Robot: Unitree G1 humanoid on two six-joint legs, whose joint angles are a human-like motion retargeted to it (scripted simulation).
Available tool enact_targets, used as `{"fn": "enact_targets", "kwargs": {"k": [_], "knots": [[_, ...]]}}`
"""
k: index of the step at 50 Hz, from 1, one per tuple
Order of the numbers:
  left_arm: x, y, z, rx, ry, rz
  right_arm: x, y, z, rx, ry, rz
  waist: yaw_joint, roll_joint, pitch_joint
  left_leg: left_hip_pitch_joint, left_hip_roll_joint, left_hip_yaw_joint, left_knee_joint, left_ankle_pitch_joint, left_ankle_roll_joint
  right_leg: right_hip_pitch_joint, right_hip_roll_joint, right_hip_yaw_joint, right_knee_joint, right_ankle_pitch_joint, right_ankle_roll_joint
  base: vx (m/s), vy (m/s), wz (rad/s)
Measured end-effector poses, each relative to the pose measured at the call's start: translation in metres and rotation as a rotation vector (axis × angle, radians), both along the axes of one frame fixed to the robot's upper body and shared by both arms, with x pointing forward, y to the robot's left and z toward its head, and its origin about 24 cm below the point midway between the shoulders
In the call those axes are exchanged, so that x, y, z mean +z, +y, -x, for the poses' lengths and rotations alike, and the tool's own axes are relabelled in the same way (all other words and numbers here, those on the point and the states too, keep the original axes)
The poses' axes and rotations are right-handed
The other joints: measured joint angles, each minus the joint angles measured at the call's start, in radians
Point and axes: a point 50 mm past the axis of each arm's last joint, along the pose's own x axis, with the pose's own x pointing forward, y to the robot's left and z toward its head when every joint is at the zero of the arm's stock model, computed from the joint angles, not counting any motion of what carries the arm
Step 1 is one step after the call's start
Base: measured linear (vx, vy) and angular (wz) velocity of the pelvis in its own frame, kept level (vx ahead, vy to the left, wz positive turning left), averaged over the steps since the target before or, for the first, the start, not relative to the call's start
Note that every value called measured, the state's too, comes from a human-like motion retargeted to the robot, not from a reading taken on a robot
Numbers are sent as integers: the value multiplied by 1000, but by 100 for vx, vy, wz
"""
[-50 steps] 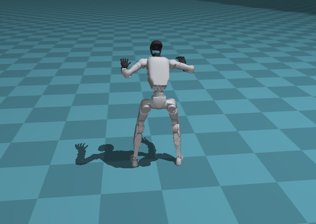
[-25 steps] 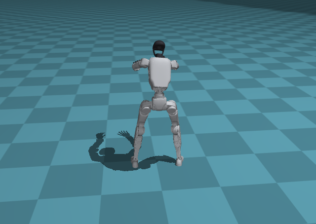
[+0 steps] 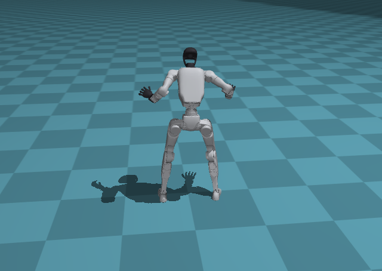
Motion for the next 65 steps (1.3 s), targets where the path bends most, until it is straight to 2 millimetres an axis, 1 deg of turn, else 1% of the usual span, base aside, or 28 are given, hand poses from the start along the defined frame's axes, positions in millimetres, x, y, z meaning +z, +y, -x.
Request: {"fn": "enact_targets", "kwargs": {"k": [3,6,8,10,12,15,18,20,22,25,28,30,33,35,38,41,43,45,46,48,50,53,55,58,60,63,64,65], "knots": [[50,-11,-14,-61,-169,-201,59,24,-4,109,-203,202,1,0,0,26,-6,-1,-8,1,3,22,-6,-1,4,-6,-1,0,0,0],[114,-29,-37,-130,-357,-458,123,56,-12,218,-421,380,10,9,0,49,-7,-2,-9,3,6,41,-7,-1,13,-12,-8,0,0,0],[156,-56,-57,-197,-491,-585,162,81,-20,257,-538,486,18,12,0,55,-7,-4,-1,4,13,45,-8,0,25,-17,-16,-6,-4,-5],[210,-82,-69,-201,-614,-795,202,114,-27,355,-693,564,26,12,0,-7,29,-4,110,-30,-10,-9,4,-5,118,-39,-27,-7,-6,-12],[257,-109,-81,-223,-713,-861,245,141,-36,366,-779,566,25,7,0,38,0,-10,17,8,11,25,-3,-1,51,-22,-32,-13,-3,15],[325,-146,-91,-186,-777,-942,305,190,-40,443,-865,576,33,32,0,11,1,-17,17,18,2,-1,-5,-10,62,-19,-40,-11,-3,14],[373,-176,-109,-159,-748,-952,342,236,-49,510,-899,546,35,47,0,-40,24,-21,94,2,-25,-43,-1,-22,128,-30,-43,-3,-1,2],[394,-190,-126,-152,-663,-924,357,258,-61,504,-838,523,39,50,0,-59,31,-25,107,3,-35,-58,0,-28,142,-29,-44,-3,-1,7],[400,-201,-151,-179,-544,-834,360,264,-86,430,-698,490,49,53,0,-18,6,-32,0,45,-16,-22,-2,-31,58,-6,-46,-8,-1,23],[385,-211,-190,-206,-331,-781,345,272,-125,365,-465,518,60,57,0,-20,5,-37,-21,60,-23,-23,-2,-41,45,2,-44,0,0,0],[346,-216,-228,-243,-123,-774,313,271,-163,304,-256,591,64,55,0,-24,5,-41,-39,70,-26,-26,-3,-48,35,7,-44,0,0,0],[314,-218,-245,-290,-36,-775,287,264,-182,274,-171,641,65,53,0,-27,4,-44,-47,75,-25,-28,-2,-52,29,10,-43,0,0,0],[268,-216,-253,-370,-34,-776,249,246,-191,287,-165,684,68,49,0,-38,4,-47,-55,78,-21,-39,-1,-56,25,12,-44,0,0,0],[237,-204,-253,-370,5,-811,216,253,-193,388,-187,629,47,-4,0,-53,2,-47,-54,78,4,-63,0,-47,36,4,-70,0,0,0],[194,-179,-232,-384,-55,-809,169,232,-181,507,-198,558,31,-34,0,-69,-7,-48,-66,83,13,-86,-6,-44,39,1,-73,2,-1,2],[156,-143,-198,-357,-93,-802,124,205,-157,627,-188,481,21,-50,0,-147,14,-51,42,42,-7,-150,-6,-51,125,-19,-71,8,-3,-1],[134,-117,-175,-296,-64,-761,105,181,-139,623,-142,469,9,-48,0,-165,11,-55,37,43,1,-165,-8,-54,120,-14,-69,6,-1,10],[117,-87,-131,-300,-171,-706,85,152,-108,641,-144,423,1,-40,0,-125,24,-58,45,28,-27,-114,3,-62,111,-18,-36,11,0,-1],[115,-77,-116,-276,-185,-708,83,141,-95,626,-161,419,-5,-52,0,-135,13,-54,59,21,-25,-131,-8,-52,134,-27,-27,9,1,3],[117,-61,-90,-208,-205,-734,87,124,-74,578,-196,436,-15,-64,0,-139,5,-51,57,22,-22,-142,-17,-47,143,-28,-15,4,-1,3],[125,-50,-70,-129,-241,-781,99,113,-56,520,-249,482,-21,-50,0,-99,24,-56,10,39,-33,-89,4,-70,84,-4,-11,11,-4,-1],[159,-50,-54,-47,-364,-905,135,107,-38,428,-376,610,-23,-40,0,-76,27,-58,-3,45,-33,-65,6,-76,75,3,-3,3,-1,0],[188,-59,-51,-31,-452,-973,164,109,-29,372,-444,702,-22,-30,0,-67,26,-61,-1,45,-31,-54,5,-79,79,3,-2,0,0,0],[234,-92,-65,-93,-607,-990,209,120,-26,280,-531,800,-2,-15,0,-50,24,-63,5,45,-31,-40,0,-79,93,0,-2,0,0,0],[280,-104,-69,-124,-715,-1002,242,124,-21,257,-602,768,15,-12,0,18,-5,-68,-112,92,-11,9,-8,-76,20,18,-5,-7,0,22],[337,-146,-94,-107,-750,-1006,289,145,-43,217,-669,736,22,-22,0,-8,-11,-69,-91,90,-13,-21,-19,-73,55,8,-22,-7,1,13],[356,-171,-103,-86,-738,-961,304,137,-45,158,-623,725,80,15,0,-41,-6,-75,-82,89,-21,-47,-15,-79,56,16,-22,-7,4,15],[375,-210,-107,-80,-720,-920,314,112,-41,62,-554,675,166,68,0,-80,3,-83,-72,88,-34,-76,-6,-87,52,29,-17,-7,2,1]]}}
